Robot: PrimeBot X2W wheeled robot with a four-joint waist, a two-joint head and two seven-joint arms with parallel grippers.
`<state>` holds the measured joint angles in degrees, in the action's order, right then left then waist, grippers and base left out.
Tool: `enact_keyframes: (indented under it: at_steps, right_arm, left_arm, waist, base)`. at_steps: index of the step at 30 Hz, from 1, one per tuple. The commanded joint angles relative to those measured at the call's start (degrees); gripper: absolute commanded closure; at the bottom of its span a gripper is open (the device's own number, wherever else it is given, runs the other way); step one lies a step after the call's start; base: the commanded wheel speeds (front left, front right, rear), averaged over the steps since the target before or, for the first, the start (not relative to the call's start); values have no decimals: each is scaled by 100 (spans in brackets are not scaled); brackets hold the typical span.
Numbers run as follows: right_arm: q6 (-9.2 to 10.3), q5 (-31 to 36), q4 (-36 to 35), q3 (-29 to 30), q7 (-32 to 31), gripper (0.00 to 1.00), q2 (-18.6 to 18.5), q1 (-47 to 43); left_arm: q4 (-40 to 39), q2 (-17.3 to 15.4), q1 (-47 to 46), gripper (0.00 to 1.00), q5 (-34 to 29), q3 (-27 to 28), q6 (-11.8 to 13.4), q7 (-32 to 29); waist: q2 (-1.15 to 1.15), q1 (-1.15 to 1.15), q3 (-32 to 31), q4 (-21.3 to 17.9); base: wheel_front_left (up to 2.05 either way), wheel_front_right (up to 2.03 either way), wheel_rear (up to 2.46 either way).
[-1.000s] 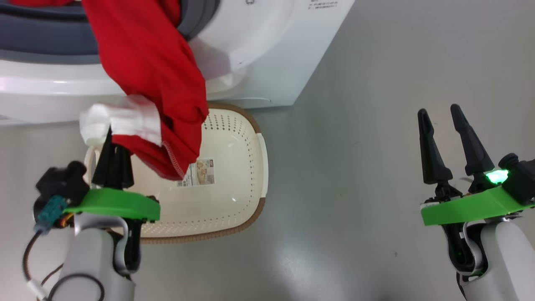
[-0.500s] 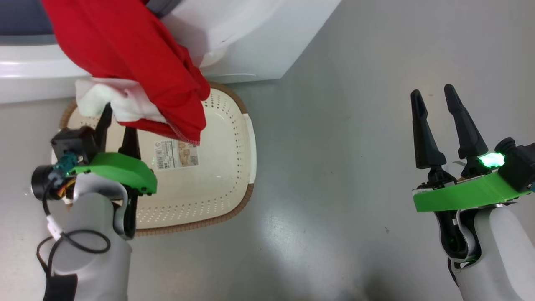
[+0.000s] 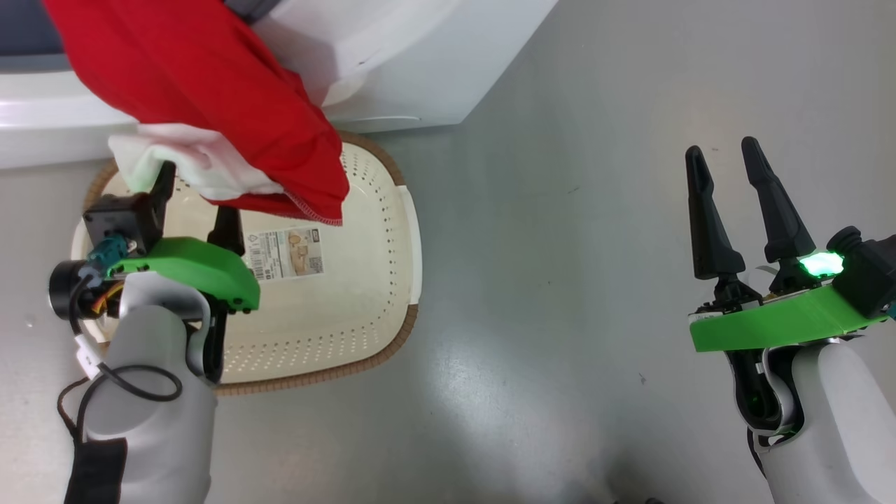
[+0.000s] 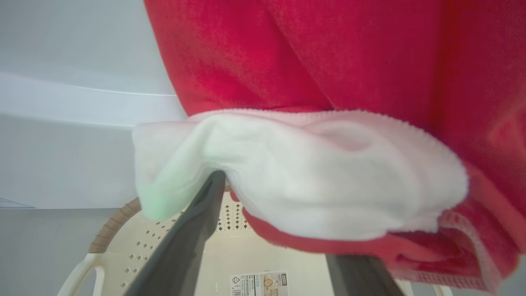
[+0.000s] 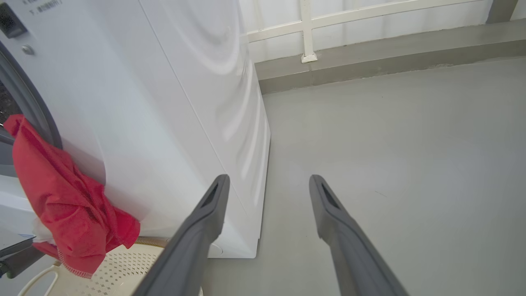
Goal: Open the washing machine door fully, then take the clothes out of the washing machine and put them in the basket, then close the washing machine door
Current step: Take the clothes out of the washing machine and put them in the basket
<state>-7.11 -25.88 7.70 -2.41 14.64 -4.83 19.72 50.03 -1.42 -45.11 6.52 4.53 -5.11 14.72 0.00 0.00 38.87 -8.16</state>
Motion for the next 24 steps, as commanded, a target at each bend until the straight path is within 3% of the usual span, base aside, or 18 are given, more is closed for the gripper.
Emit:
enact_keyframes:
  at_steps: [1,9,24]
  right_arm:
    - [-37,-59,-112,-94,36,0,-8,-63]
    - [-37,-35,-80,-69,36,0,-69,-122]
    - [-37,-13,-66,4,36,0,-224,-329]
  left_arm:
    - [-88,-158,107,0,-53,130,-35,28]
    - [-440,-148,475,0,194,99,-107,28]
    - [-1811,-146,1475,0,806,-360,-72,28]
  waist:
    - [0,0,-34,29]
    - [0,0,-228,186]
    - [0,0,-572,467]
  base:
    - [0,0,0]
    - [0,0,0]
    - [0,0,0]
